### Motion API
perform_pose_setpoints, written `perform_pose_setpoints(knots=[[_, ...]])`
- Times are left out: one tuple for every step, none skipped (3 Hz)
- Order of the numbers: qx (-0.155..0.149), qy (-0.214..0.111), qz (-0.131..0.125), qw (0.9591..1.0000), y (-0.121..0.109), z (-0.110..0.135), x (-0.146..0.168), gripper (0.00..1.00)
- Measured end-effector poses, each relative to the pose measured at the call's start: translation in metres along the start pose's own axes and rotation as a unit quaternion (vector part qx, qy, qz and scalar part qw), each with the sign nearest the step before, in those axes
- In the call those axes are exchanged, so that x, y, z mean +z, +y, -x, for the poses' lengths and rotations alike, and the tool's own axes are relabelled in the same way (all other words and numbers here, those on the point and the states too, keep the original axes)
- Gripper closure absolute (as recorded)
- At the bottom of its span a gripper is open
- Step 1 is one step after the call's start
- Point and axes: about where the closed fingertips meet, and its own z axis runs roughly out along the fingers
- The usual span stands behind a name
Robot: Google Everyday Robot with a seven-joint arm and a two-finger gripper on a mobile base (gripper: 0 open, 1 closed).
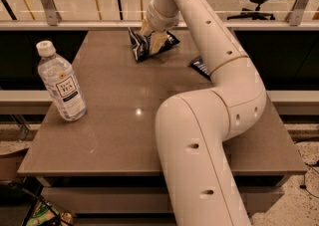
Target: Move blue chip bag near blue plastic bottle
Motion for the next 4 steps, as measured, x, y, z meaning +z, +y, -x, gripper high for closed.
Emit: perform_pose_setpoints(knots=[[0.000,-0.001,-0.002,1.0000,-0.002,0.000,0.005,0.86],[0.000,-0.001,-0.004,1.0000,-0.004,0.001,0.007,1.00],[-0.004,-0.001,-0.006,1.0000,-0.008,0.007,0.006,1.00],[-0.006,0.011,-0.002,0.9999,-0.016,0.026,-0.010,1.00]])
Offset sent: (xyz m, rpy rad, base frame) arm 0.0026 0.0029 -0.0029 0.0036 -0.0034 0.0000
